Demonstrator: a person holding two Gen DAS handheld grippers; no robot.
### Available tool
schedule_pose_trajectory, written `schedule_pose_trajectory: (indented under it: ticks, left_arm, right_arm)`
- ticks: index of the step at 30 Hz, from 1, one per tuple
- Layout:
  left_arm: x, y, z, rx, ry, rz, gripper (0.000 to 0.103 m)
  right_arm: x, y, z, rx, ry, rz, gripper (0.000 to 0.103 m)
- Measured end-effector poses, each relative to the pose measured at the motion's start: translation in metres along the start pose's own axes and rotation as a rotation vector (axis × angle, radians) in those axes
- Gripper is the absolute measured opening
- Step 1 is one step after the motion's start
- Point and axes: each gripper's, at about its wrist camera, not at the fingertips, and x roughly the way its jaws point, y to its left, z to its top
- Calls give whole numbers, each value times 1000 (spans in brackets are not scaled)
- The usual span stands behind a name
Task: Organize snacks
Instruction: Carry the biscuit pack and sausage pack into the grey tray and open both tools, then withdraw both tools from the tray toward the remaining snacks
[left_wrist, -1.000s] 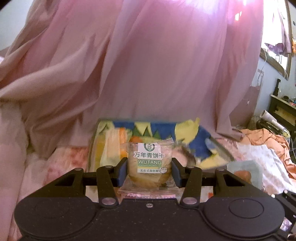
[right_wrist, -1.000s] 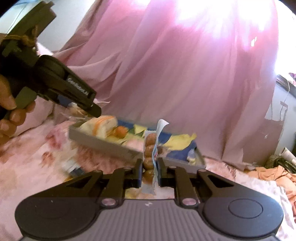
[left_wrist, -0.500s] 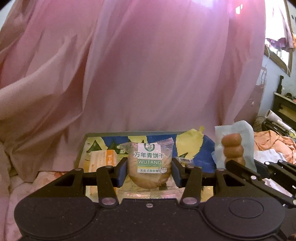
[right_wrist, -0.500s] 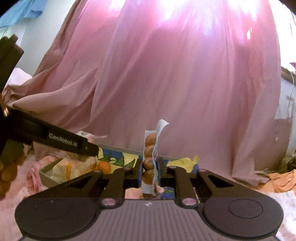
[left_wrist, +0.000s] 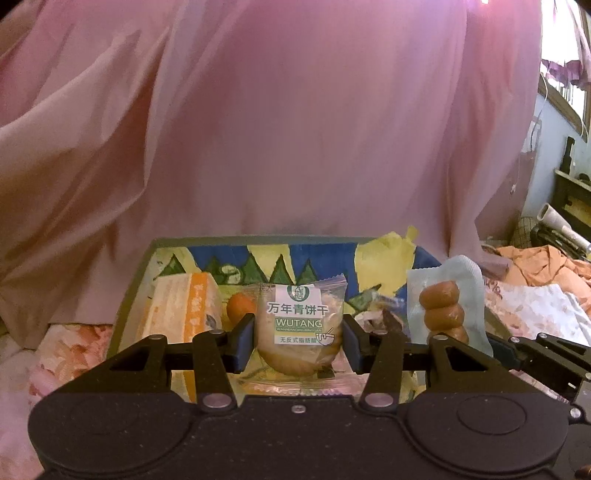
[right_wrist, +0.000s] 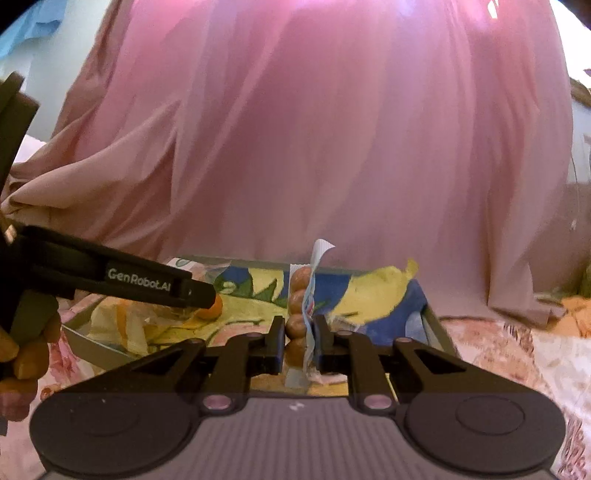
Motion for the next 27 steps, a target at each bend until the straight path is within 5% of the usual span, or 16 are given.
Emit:
schedule_pose_trajectory:
  ticks: [10, 16, 27]
  left_arm:
    - [15, -5, -12, 10, 46, 15, 51]
    - [14, -6, -12, -10, 53, 14, 62]
    - [-21, -5, -1, -82, -42, 37, 101]
  right_arm:
    - [5, -16, -8, 49, 33, -49, 20]
    - [-1, -21, -11, 57, 37, -78, 40]
    - [-29, -29, -2, 41, -12, -122, 86]
